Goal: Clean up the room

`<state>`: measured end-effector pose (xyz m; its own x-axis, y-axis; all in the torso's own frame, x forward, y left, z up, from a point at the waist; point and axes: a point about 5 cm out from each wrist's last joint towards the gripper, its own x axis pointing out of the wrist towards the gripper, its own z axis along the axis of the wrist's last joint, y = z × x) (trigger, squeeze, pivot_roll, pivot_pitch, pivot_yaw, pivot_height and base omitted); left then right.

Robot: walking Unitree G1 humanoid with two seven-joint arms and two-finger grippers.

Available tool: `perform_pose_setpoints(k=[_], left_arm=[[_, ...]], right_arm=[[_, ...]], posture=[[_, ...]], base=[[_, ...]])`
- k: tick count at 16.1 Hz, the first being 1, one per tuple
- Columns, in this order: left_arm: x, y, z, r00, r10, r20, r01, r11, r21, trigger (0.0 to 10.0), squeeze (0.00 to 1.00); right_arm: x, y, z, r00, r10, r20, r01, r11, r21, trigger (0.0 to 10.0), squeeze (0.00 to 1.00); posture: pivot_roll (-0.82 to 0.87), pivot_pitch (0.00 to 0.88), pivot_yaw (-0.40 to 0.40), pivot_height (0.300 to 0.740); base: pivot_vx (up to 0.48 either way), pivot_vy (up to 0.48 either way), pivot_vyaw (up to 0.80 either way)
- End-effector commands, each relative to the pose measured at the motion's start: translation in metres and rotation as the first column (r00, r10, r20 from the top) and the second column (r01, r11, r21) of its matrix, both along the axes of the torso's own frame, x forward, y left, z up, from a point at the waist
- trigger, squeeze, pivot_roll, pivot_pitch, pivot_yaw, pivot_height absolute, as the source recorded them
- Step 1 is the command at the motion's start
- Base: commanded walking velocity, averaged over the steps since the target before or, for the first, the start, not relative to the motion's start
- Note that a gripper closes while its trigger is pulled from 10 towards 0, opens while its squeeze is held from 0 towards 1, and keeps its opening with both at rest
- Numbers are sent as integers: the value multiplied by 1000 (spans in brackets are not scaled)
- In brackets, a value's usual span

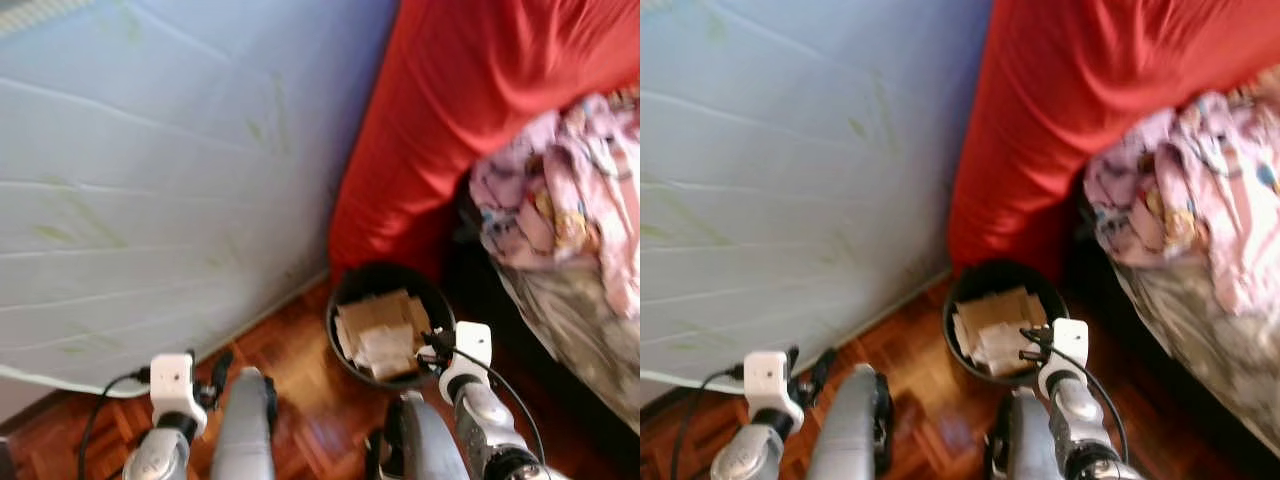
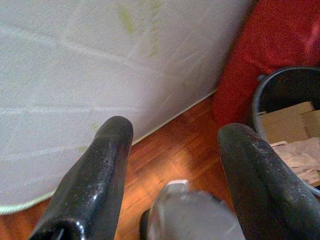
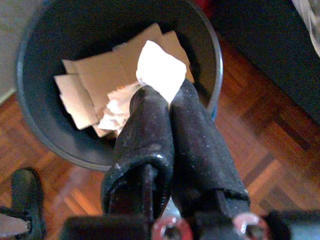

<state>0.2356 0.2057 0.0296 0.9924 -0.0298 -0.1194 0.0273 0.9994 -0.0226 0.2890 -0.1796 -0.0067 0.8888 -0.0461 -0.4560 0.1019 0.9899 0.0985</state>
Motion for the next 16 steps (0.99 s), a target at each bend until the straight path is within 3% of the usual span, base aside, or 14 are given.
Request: perform_pose_setpoints(k=[1,9,16], left_arm=[[-7,2,1,1000,12,-15,-12,1000,-5,10000,0],[-21,-1,41,999,25,36,-25,1000,1,10000,0],[-28,-4,55,999,30,19,-30,1000,-4,10000,0]], right_arm=[[0,2,0,1000,11,-6,-11,1000,5,10000,0],[21,19,18,993,109,52,-109,994,0,10000,0],[33,19,33,990,93,108,-94,996,1,10000,0]], posture=[[202,470,-9,632],[280,608,-6,632],[306,632,6,632]], base=[[0,0,0],[0,0,0],[0,0,0]])
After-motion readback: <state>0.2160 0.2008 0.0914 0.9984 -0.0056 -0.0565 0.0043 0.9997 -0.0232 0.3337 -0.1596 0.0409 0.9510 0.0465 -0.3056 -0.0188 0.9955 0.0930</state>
